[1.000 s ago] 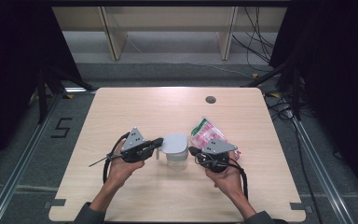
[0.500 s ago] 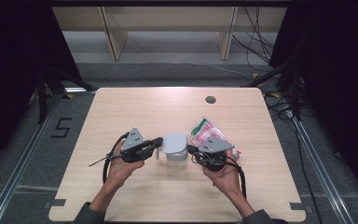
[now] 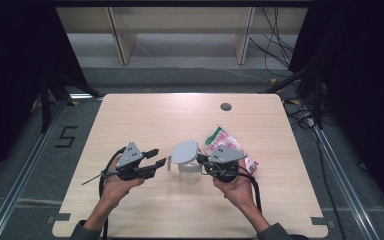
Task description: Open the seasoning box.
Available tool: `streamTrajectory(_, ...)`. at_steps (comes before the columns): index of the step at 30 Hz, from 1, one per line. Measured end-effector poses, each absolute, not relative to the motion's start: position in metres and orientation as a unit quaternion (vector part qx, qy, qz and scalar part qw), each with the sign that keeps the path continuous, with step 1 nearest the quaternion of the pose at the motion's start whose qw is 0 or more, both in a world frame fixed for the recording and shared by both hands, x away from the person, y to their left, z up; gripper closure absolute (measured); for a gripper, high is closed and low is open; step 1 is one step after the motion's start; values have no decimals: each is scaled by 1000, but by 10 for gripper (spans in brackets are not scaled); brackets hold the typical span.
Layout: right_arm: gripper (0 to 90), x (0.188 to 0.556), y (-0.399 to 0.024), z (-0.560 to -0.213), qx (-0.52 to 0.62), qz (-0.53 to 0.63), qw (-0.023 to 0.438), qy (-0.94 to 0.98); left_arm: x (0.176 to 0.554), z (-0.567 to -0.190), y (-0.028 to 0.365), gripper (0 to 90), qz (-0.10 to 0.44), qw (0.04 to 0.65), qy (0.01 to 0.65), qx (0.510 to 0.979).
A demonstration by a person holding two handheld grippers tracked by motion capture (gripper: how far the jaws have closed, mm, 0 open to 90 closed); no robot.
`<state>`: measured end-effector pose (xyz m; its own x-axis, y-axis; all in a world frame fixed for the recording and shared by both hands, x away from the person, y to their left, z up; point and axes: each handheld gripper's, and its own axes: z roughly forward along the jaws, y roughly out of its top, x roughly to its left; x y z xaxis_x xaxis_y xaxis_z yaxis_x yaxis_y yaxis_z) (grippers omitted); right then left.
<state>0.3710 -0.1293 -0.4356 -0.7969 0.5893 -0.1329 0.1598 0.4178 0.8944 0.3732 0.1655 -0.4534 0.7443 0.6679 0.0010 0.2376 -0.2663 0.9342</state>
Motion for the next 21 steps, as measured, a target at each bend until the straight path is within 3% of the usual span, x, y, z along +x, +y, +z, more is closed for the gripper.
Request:
streamTrajectory(10,896,371,-120,-434,224,493,219,812,356,-464,172,373,204,509,302,780)
streamTrajectory(21,893,371,-100,-430,207,500,214,814,349,-471,185,360,206,508,325,771)
